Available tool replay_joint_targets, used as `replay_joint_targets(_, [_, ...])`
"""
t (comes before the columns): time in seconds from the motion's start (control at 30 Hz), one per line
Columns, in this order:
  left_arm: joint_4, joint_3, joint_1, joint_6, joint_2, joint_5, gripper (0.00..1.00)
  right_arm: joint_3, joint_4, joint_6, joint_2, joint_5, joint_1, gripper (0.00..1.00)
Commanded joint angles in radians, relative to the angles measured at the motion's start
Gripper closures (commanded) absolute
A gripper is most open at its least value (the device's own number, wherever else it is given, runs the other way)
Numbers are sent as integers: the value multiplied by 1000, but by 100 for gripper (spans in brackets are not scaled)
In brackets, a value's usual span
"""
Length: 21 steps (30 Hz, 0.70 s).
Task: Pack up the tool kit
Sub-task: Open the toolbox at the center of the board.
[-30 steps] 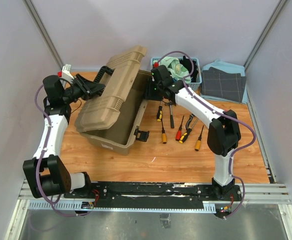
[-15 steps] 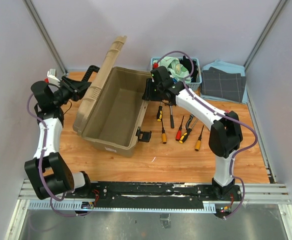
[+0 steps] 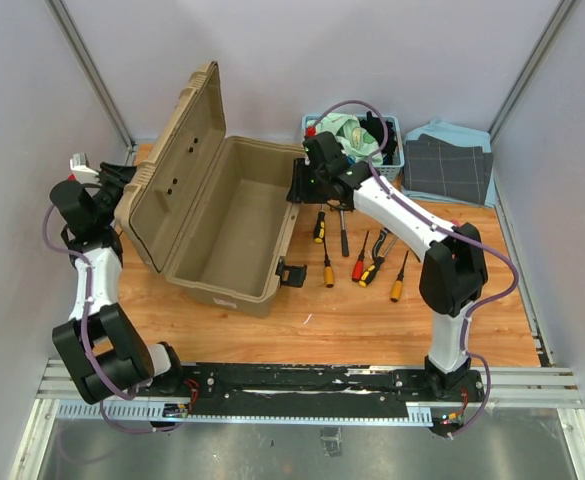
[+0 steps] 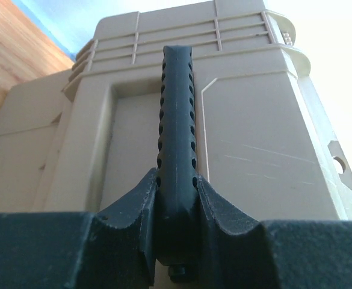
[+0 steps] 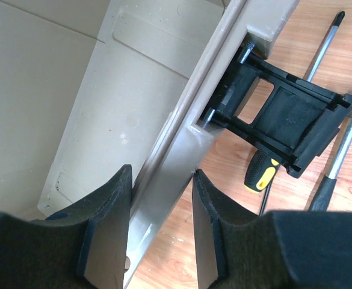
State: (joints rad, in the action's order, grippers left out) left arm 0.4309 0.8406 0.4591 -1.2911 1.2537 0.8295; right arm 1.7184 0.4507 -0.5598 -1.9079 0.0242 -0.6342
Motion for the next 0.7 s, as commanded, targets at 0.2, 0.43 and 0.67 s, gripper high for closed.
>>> replay_joint_targets(0.2, [144, -123, 111, 115, -90, -204, 100, 235, 193, 242, -144, -33, 76, 99])
replay_joint_targets(0.43, [118, -190, 156, 183, -163, -230, 92, 320, 218, 254, -209, -18, 82, 99])
replay_joint_targets(0.67, [151, -255, 171, 204, -146, -224, 34, 293, 216, 260, -204, -8, 82, 99])
